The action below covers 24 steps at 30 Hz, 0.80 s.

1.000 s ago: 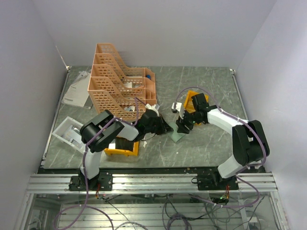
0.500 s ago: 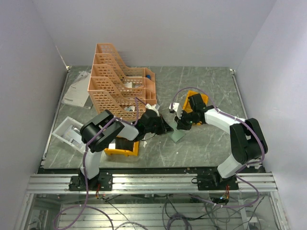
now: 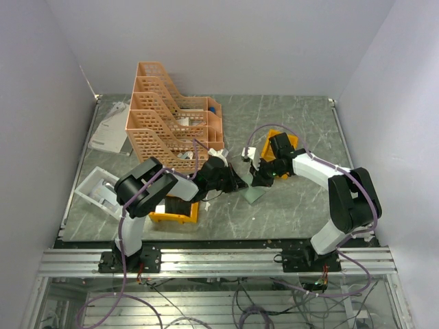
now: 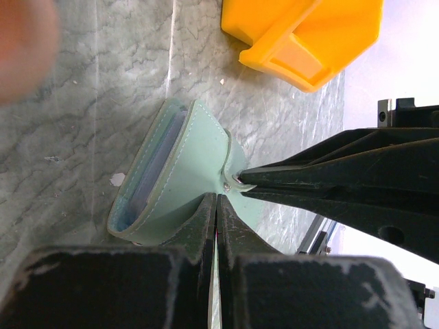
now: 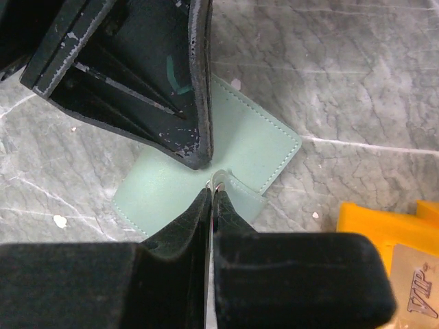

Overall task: Put the credit cards into the card holder
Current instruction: Close the card holder at the center of the board.

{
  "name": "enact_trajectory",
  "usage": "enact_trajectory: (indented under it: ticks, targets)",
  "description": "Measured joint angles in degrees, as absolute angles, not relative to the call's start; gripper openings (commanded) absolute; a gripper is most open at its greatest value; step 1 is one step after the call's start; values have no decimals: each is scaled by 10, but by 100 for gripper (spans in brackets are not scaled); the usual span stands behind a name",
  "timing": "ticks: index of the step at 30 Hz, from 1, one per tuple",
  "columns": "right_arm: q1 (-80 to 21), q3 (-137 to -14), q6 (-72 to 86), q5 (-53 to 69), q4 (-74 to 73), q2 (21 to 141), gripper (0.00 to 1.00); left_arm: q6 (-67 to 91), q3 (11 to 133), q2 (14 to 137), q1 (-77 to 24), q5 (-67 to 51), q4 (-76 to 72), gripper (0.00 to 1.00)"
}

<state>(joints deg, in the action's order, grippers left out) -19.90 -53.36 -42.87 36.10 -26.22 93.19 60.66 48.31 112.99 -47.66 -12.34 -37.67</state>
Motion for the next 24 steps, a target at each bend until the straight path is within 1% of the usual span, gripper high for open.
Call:
enact_trajectory:
  ticks: [24]
  targets:
    - [-201,-521,-500,362,-269,926,0,607,484,1134,-475,-132,-383,7]
